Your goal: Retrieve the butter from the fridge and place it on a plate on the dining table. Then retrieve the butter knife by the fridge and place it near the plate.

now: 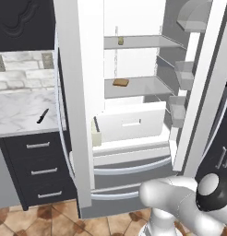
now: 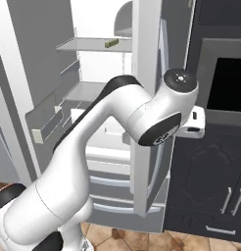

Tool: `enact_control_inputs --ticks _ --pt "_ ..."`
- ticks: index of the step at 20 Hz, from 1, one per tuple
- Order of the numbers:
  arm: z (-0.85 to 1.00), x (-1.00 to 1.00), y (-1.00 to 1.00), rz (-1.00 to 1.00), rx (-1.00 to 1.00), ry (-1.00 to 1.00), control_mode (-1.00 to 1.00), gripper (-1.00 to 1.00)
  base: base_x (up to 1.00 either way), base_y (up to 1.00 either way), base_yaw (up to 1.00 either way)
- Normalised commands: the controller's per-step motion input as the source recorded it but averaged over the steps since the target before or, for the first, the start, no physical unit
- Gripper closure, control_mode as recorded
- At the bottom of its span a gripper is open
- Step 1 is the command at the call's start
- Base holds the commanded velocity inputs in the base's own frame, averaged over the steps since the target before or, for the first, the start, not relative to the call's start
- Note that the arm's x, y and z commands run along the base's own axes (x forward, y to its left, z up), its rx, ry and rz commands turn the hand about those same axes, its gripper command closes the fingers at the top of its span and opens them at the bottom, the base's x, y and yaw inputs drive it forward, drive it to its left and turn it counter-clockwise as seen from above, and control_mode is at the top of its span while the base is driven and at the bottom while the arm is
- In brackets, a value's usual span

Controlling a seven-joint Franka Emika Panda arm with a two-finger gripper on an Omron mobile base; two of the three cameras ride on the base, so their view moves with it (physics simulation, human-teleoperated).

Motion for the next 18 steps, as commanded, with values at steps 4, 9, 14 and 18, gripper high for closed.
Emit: enact_control_inputs --ticks 4,9,14,18 --pt "0.0 0.22 1.0 -0.12 -0.32 0.16 -1.0 1.0 0.0 0.0 0.0" --pt "0.0 0.27 0.83 -0.09 -0.23 0.17 -1.0 -1.0 0.0 0.0 0.0" --pt "0.0 0.29 0.64 -0.02 -0.2 0.24 -1.0 -1.0 0.0 0.0 0.0" --pt "0.0 0.29 0.58 -0.01 -0.18 0.23 -1.0 -1.0 0.0 0.0 0.0"
